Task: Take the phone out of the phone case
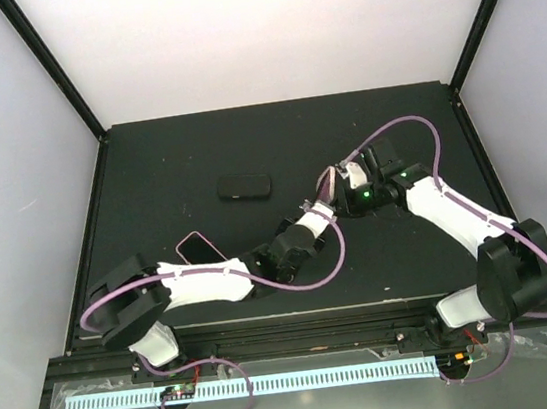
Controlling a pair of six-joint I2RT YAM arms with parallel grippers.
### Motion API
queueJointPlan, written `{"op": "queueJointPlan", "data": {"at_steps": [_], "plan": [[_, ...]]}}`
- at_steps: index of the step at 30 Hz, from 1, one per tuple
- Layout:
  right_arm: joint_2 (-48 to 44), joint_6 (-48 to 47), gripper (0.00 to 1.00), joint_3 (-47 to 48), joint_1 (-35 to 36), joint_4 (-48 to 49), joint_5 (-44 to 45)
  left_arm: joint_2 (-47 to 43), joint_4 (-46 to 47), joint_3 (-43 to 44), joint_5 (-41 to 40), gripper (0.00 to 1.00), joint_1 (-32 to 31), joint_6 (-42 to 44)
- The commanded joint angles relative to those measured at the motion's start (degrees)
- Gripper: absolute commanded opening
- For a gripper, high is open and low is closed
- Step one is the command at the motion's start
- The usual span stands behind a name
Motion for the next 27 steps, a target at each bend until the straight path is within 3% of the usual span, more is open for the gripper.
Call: {"op": "queueJointPlan", "data": {"at_steps": [1, 8, 14, 20, 27], "plan": [[-0.89, -4.13, 0.01, -1.53, -3.77, -0.67, 20.97, -8.09, -7.94, -3.34, -8.24, 0.02, 1.15, -6.45], [-2.04, -4.63, 0.01, -1.62, -3.81, -0.52, 21.69, -14.00, -9.94, -7.53, -5.94, 0.02, -1.71, -10.88], [-3.15, -8.87, 0.01, 0.83, -5.67, -2.58, 28.09, -20.73, -13.15, -11.39, -7.02, 0.02, -4.54, -13.86], [1.54, -27.80, 0.01, 8.06, -15.26, -10.48, 20.13, -26.61, -18.09, -13.43, -7.22, 0.01, -7.73, -15.11], [12.81, -37.74, 0.01, 18.25, -27.82, -20.26, 19.22, -30.18, -20.36, -15.03, -7.15, 0.01, -9.80, -15.94]]}}
